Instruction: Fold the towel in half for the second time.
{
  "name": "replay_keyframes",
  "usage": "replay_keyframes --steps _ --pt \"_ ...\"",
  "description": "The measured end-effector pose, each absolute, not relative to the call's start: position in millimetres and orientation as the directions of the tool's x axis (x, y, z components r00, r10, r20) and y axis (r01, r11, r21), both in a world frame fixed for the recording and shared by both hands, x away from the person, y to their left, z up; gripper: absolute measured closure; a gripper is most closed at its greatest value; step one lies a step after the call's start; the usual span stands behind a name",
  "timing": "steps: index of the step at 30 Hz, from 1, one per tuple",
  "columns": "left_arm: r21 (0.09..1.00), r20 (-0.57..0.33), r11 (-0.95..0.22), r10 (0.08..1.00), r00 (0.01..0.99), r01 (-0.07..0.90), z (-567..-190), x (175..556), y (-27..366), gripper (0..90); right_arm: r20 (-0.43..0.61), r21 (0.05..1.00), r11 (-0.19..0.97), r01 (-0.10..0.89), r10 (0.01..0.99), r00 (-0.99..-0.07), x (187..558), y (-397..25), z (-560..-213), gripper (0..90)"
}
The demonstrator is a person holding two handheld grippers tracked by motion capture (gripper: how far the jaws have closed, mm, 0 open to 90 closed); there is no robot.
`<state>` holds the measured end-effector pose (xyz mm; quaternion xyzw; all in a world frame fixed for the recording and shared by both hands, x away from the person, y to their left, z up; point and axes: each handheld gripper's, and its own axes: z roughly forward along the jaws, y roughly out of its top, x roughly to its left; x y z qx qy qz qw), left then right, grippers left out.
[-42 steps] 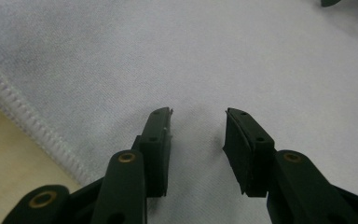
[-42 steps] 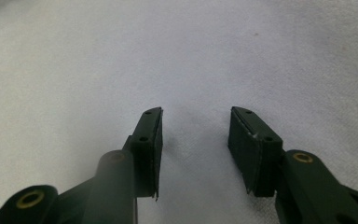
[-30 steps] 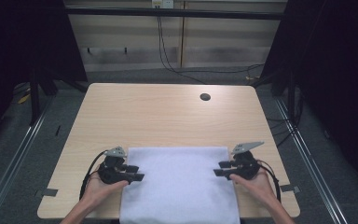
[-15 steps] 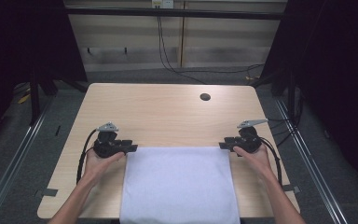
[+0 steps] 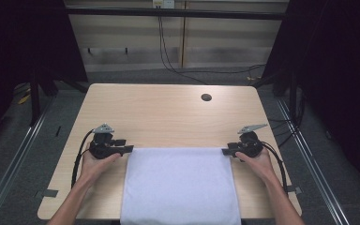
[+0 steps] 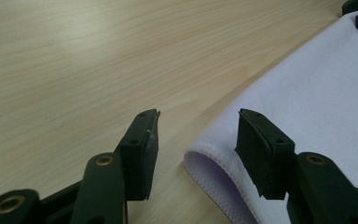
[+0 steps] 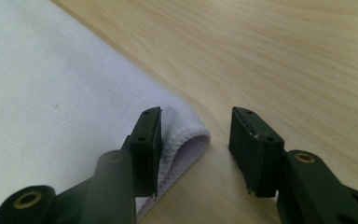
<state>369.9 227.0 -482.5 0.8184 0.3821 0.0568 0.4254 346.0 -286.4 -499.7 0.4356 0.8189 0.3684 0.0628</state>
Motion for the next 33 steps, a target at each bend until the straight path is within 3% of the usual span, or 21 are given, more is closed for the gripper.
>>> replay_keyframes --steps 4,9,12,19,26,31,33 --pt "0.732 -0.197 -0.377 0.680 0.706 0.568 -484 368 227 47.6 0.201 0.667 0.368 0.648 0.748 -0.632 347 -282 -501 60.3" --pt "0.718 -0.222 -0.381 0.667 0.711 0.582 -489 372 229 47.4 0.211 0.650 0.376 0.660 0.745 -0.632 347 -279 -500 78.0" --pt "0.717 -0.214 -0.390 0.664 0.716 0.577 -490 372 227 45.9 0.224 0.647 0.370 0.666 0.743 -0.631 346 -278 -500 83.5" --pt "0.705 -0.176 -0.443 0.646 0.742 0.553 -497 372 214 43.1 0.217 0.647 0.366 0.668 0.752 -0.623 344 -276 -500 84.8" --pt "0.702 -0.148 -0.468 0.641 0.753 0.536 -501 372 208 54.2 0.219 0.647 0.362 0.671 0.755 -0.618 344 -276 -500 84.7" --pt "0.696 -0.168 -0.482 0.612 0.773 0.533 -500 371 207 61.7 0.230 0.652 0.349 0.673 0.755 -0.615 344 -277 -501 84.7" --pt "0.684 -0.216 -0.471 0.598 0.772 0.557 -500 372 208 67.4 0.224 0.648 0.354 0.674 0.758 -0.613 343 -276 -500 84.7"
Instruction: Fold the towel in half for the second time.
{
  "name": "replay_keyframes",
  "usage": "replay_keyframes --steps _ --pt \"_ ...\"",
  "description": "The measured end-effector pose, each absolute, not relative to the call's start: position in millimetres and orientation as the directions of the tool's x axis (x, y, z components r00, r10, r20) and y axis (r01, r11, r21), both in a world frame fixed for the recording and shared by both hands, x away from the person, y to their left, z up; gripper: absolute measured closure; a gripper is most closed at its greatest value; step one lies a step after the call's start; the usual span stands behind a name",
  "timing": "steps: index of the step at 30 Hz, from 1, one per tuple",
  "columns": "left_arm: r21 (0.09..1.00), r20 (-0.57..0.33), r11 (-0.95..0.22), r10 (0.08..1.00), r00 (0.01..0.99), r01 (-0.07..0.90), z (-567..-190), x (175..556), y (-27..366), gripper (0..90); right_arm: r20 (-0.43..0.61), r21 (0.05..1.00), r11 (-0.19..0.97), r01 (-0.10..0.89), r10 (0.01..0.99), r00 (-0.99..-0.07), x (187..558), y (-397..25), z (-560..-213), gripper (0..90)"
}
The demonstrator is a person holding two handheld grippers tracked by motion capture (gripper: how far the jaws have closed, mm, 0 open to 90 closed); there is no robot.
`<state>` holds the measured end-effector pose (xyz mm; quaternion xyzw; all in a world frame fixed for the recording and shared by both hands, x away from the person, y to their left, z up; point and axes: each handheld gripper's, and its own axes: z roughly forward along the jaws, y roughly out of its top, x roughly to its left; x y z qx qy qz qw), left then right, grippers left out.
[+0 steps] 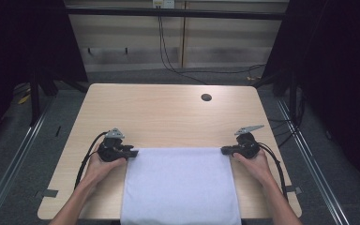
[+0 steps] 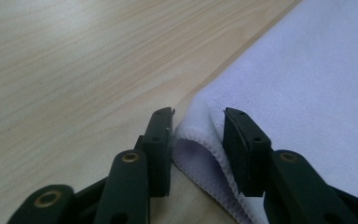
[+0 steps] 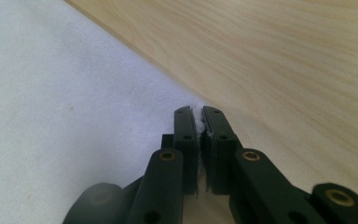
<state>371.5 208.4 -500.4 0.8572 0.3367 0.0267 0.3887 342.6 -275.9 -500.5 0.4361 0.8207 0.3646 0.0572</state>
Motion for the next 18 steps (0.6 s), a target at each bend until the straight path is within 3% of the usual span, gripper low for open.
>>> replay_keyframes --steps 5,13,18 --pt "0.678 -0.222 -0.480 0.588 0.778 0.557 -501 368 210 82.9 0.228 0.639 0.352 0.684 0.763 -0.605 336 -276 -499 85.2" --pt "0.672 -0.233 -0.471 0.598 0.767 0.571 -498 371 207 84.6 0.271 0.658 0.311 0.685 0.751 -0.602 333 -280 -495 85.8" --pt "0.720 -0.229 -0.429 0.595 0.770 0.546 -481 372 212 84.9 0.280 0.687 0.281 0.670 0.748 -0.602 337 -283 -480 86.1"
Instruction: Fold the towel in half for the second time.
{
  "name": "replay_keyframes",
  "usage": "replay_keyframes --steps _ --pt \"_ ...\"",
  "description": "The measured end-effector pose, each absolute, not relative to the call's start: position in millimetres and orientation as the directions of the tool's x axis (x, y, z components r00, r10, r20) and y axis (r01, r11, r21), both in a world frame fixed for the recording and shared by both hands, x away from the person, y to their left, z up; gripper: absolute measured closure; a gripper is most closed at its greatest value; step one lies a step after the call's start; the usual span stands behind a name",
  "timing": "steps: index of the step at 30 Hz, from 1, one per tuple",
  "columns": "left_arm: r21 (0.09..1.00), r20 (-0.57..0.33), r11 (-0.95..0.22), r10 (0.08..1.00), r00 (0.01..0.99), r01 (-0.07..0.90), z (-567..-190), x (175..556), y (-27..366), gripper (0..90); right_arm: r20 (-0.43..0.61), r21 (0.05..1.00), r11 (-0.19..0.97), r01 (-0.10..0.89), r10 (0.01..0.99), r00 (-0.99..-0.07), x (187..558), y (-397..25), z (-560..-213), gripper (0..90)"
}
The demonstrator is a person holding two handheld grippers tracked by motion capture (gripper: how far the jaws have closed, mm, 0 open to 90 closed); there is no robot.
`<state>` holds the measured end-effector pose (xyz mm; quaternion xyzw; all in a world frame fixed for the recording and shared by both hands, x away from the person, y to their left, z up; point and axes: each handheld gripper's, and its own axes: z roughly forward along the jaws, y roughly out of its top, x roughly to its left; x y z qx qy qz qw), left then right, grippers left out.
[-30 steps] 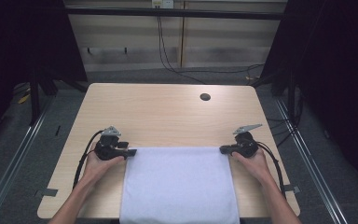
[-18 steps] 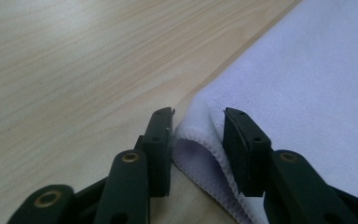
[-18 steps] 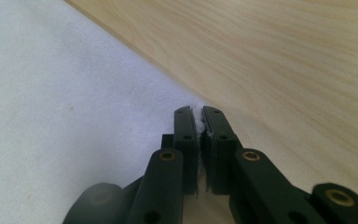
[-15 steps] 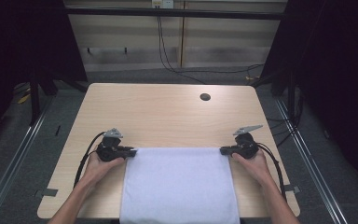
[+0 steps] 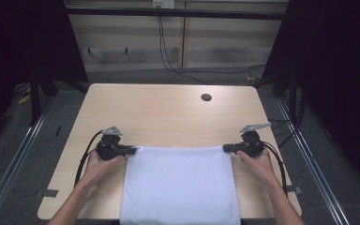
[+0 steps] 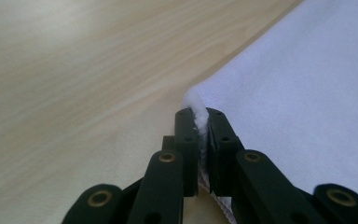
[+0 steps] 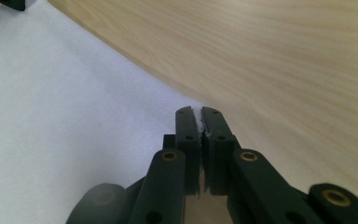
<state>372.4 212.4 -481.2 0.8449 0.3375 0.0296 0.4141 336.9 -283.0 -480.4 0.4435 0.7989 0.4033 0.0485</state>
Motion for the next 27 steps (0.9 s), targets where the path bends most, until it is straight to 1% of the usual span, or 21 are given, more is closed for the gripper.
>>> replay_keyframes --steps 1,4,11,13,14,18,20,25,27 --pt "0.731 -0.234 -0.413 0.597 0.767 0.544 -478 374 214 84.9 0.273 0.696 0.280 0.661 0.749 -0.604 337 -283 -477 86.1" --pt "0.738 -0.218 -0.417 0.597 0.772 0.530 -471 377 214 84.9 0.271 0.719 0.259 0.645 0.750 -0.603 340 -283 -467 86.2" --pt "0.784 -0.234 -0.351 0.597 0.767 0.512 -444 389 218 84.9 0.276 0.749 0.225 0.623 0.749 -0.602 352 -290 -444 86.2" --pt "0.791 -0.227 -0.338 0.611 0.758 0.509 -439 393 218 84.9 0.272 0.760 0.216 0.612 0.750 -0.603 354 -291 -440 86.2" --pt "0.789 -0.208 -0.346 0.627 0.751 0.508 -436 395 217 84.9 0.269 0.764 0.214 0.609 0.752 -0.602 356 -291 -436 86.2" --pt "0.810 -0.216 -0.297 0.651 0.728 0.506 -431 402 216 85.0 0.252 0.782 0.205 0.588 0.759 -0.600 364 -290 -424 86.4" --pt "0.811 -0.218 -0.291 0.654 0.724 0.507 -427 407 217 85.1 0.241 0.780 0.214 0.588 0.764 -0.599 368 -287 -420 86.5" --pt "0.830 -0.200 -0.279 0.659 0.725 0.483 -411 413 222 85.2 0.224 0.787 0.212 0.579 0.776 -0.589 379 -286 -411 86.5" --pt "0.845 -0.185 -0.260 0.677 0.712 0.467 -403 414 223 85.2 0.209 0.801 0.209 0.561 0.781 -0.588 382 -285 -405 86.6"
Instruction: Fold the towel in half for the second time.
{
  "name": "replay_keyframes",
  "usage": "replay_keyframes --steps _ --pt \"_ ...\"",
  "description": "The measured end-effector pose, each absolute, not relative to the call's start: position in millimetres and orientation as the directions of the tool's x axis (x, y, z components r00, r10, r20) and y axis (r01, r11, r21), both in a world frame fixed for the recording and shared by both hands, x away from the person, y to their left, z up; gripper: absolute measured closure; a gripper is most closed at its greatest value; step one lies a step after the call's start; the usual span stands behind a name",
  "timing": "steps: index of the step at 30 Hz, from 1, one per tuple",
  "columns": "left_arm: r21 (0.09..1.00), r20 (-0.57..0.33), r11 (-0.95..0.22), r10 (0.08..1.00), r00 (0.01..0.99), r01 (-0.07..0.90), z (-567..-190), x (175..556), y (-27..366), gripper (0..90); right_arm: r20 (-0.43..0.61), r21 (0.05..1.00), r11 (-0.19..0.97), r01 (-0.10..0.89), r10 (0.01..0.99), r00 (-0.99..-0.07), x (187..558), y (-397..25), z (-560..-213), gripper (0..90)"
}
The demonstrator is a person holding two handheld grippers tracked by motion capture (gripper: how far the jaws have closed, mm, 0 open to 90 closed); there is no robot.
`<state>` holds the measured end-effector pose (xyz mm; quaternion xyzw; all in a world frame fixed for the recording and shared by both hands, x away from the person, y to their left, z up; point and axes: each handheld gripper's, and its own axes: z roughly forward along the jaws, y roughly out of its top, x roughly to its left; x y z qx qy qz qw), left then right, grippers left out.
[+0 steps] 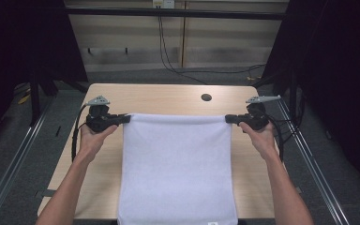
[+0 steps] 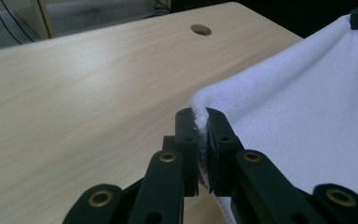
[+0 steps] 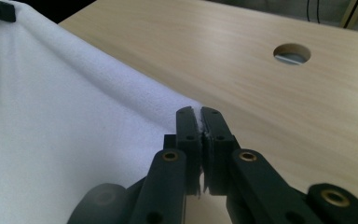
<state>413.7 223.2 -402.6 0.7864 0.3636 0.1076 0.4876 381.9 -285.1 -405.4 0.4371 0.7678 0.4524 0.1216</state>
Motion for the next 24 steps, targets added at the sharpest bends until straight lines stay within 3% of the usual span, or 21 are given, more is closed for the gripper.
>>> replay_keyframes --steps 8,13,17,24 --pt "0.872 -0.193 -0.195 0.706 0.681 0.449 -386 427 225 85.5 0.191 0.846 0.154 0.511 0.807 -0.559 394 -280 -387 86.9" --pt "0.894 -0.135 -0.222 0.694 0.708 0.388 -361 424 218 85.5 0.162 0.866 0.158 0.475 0.809 -0.565 399 -282 -367 87.0" --pt "0.901 -0.147 -0.201 0.691 0.707 0.384 -362 422 221 85.4 0.174 0.886 0.128 0.446 0.800 -0.575 393 -286 -354 87.0" --pt "0.892 -0.166 -0.219 0.654 0.738 0.394 -380 401 228 85.4 0.161 0.875 0.178 0.450 0.769 -0.618 368 -286 -365 87.0"
